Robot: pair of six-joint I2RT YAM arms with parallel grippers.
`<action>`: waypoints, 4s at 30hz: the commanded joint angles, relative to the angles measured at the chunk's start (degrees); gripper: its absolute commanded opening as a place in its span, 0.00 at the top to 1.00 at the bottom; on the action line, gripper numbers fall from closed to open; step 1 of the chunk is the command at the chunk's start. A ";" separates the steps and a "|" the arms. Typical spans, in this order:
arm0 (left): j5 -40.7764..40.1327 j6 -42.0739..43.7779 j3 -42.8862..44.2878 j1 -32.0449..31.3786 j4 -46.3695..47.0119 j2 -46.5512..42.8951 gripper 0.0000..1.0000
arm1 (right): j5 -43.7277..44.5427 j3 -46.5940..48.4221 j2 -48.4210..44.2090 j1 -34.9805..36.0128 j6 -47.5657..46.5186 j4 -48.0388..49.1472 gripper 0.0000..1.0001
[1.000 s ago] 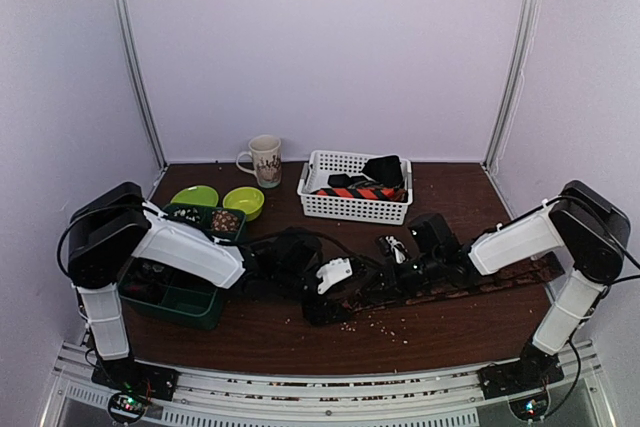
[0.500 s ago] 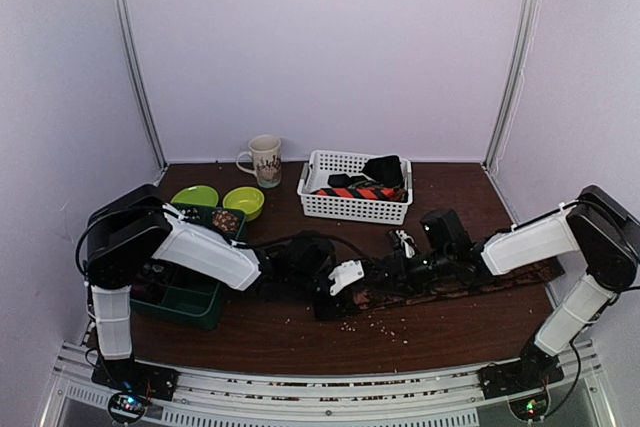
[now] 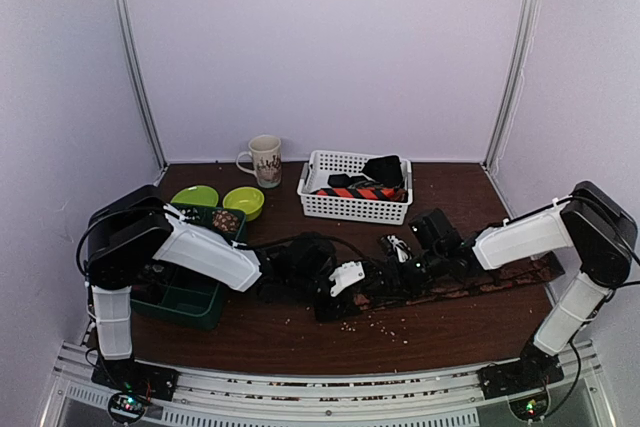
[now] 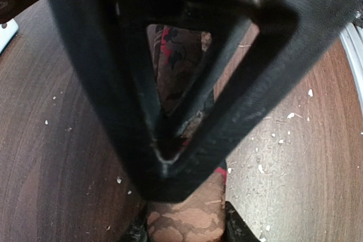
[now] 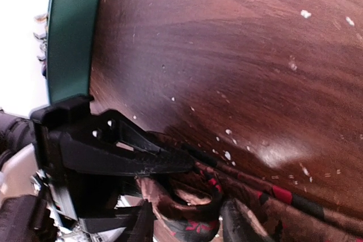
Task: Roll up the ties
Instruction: Fold the tie at the center of the board, then smooth out the tie at the center of the board.
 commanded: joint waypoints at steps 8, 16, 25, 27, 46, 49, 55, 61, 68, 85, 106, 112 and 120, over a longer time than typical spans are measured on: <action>-3.32 1.79 -4.50 0.16 0.98 -8.49 0.27 | 1.29 2.61 3.80 0.77 -2.83 -0.37 1.00; -14.92 -8.20 -17.91 -0.01 16.17 -19.73 0.02 | 0.86 2.01 2.41 0.62 -2.15 2.89 1.00; -6.75 -4.39 -11.81 0.09 13.19 -10.06 0.02 | 0.16 2.48 3.95 0.42 -3.76 4.65 1.00; -5.51 -3.19 -9.25 0.00 11.86 -6.70 0.02 | -0.19 2.26 4.31 0.42 -3.38 5.69 1.00; -2.18 10.42 -4.26 2.60 -10.88 -4.20 0.64 | -3.48 -0.57 10.13 1.88 7.74 24.43 1.00; -1.90 10.48 -6.06 3.50 -10.19 -5.03 0.72 | -3.04 0.12 11.94 2.52 7.79 25.19 1.00; -1.32 9.78 -9.18 4.17 -7.36 -7.55 0.62 | -1.58 0.81 14.54 2.61 6.69 25.03 1.00; -1.21 6.34 -13.59 5.63 -2.70 -12.08 0.44 | 0.79 1.59 15.19 2.70 2.18 19.31 1.00; -0.84 4.05 -16.77 6.95 0.58 -13.42 0.44 | 4.40 1.24 13.46 2.70 -2.23 12.54 1.00; -10.50 -5.12 -24.24 5.63 23.64 -19.30 0.46 | 4.78 0.77 13.54 2.70 -1.66 12.72 1.00; -9.83 5.78 -25.02 5.48 24.07 -6.54 0.62 | 4.08 -0.22 12.82 2.70 -1.31 12.68 1.00; -7.96 5.71 -26.11 5.70 23.27 -14.34 0.59 | 3.94 -0.79 12.93 2.70 -1.17 13.56 1.00; -0.62 1.64 -19.71 4.62 24.01 -11.20 0.56 | 4.26 -1.52 13.00 2.70 -0.37 15.00 1.00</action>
